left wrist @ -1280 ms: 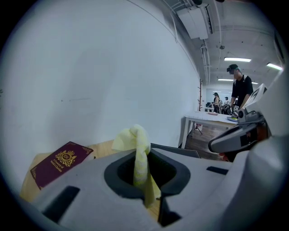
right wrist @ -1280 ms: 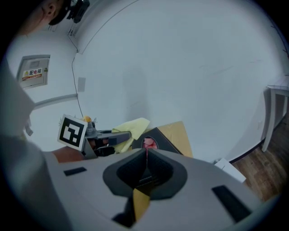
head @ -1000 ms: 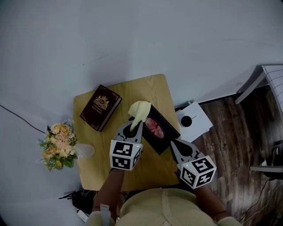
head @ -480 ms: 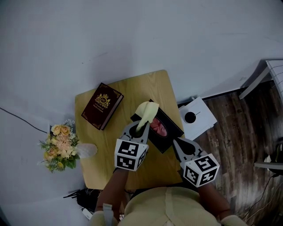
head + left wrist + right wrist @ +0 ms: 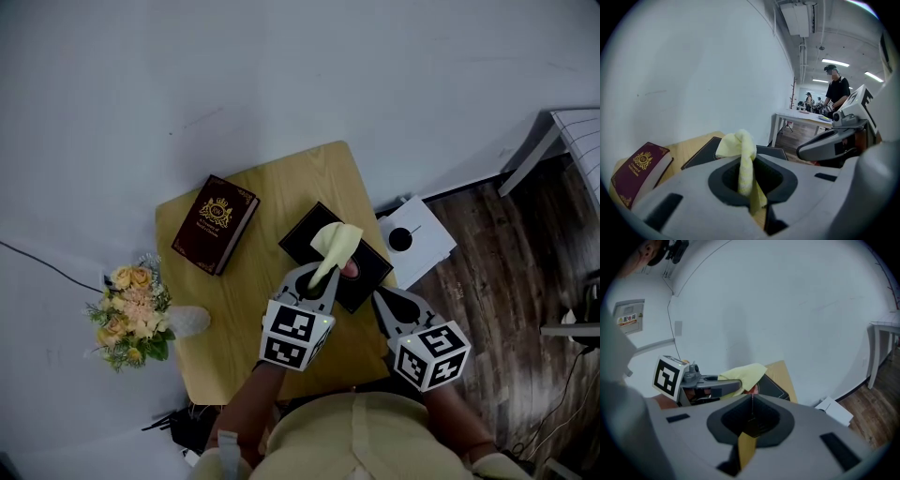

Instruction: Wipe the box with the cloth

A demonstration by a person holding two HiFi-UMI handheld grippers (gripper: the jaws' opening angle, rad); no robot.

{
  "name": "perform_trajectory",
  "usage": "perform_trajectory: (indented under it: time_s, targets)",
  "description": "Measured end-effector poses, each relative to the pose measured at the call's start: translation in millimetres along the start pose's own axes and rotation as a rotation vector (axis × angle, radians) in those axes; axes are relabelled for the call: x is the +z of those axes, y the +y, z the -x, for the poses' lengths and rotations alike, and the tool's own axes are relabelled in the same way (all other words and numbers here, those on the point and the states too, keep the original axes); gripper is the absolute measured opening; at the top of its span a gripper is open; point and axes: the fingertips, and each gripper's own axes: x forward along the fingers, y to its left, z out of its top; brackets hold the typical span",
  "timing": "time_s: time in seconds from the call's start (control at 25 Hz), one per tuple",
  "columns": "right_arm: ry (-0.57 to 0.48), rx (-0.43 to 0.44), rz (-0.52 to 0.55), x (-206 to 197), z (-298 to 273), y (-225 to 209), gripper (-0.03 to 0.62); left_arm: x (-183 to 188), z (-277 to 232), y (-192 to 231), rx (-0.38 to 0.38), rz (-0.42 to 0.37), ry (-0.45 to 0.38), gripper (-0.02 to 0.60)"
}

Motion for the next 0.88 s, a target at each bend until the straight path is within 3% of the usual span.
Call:
perform_trajectory:
  time_s: [0.68,0.88]
  targets:
    - [-0.054,-0.109,-0.034,-10,25,16,0.031,-9,8,-61,-0.207,-0.043,-0.007,0.035]
    - [-0.061,-0.122,-0.028,-11,28,24,0.031,-5,20,-63,-0.211,-0.052,-0.046,0.035]
